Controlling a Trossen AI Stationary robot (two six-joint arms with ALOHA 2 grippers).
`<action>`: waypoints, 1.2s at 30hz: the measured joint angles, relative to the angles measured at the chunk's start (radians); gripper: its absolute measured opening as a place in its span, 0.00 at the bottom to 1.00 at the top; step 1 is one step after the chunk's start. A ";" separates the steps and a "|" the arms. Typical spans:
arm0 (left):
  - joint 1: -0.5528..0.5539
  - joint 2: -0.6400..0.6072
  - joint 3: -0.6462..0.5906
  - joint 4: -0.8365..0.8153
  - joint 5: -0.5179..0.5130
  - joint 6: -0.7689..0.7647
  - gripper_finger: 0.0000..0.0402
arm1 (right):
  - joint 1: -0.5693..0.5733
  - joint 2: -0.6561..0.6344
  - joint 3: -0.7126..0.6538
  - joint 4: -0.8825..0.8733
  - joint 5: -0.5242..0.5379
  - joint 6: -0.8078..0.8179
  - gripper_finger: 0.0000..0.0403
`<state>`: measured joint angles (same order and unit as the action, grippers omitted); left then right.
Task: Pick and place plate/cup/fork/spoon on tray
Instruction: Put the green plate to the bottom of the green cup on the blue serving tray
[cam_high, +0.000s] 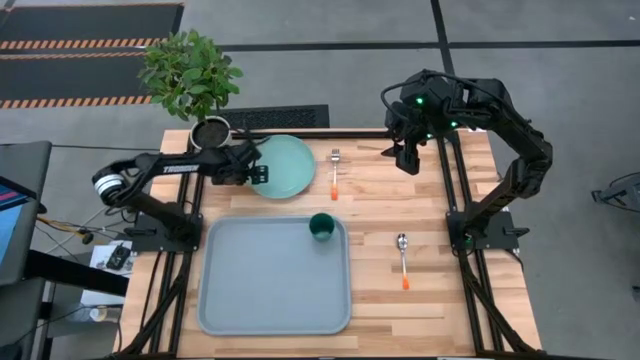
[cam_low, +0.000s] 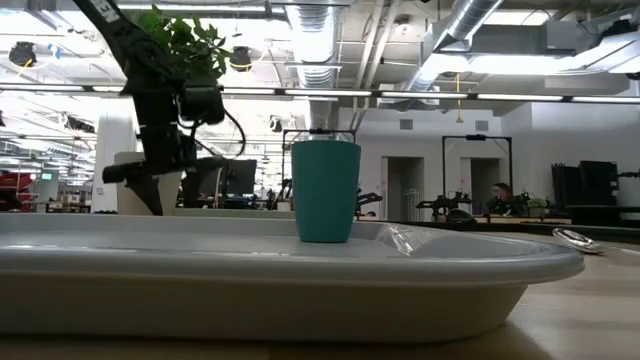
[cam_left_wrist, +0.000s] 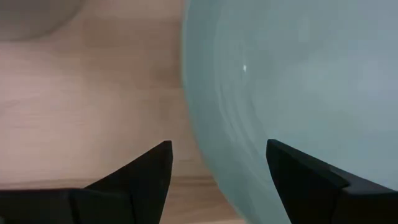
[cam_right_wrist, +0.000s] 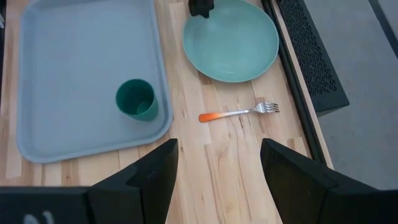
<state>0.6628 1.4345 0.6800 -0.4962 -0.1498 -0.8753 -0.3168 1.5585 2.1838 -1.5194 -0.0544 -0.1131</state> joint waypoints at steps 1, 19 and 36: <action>0.000 0.018 0.000 0.007 0.012 0.000 0.61 | 0.000 0.000 0.000 0.002 0.000 0.000 0.63; -0.003 0.063 0.013 0.110 0.073 -0.036 0.03 | 0.000 0.000 0.000 0.002 0.000 0.010 0.63; -0.008 0.065 0.251 0.117 0.038 -0.005 0.00 | 0.000 0.000 0.000 0.002 0.000 0.009 0.63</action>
<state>0.6544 1.4994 0.9305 -0.3791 -0.1114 -0.8806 -0.3168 1.5585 2.1838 -1.5173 -0.0544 -0.1045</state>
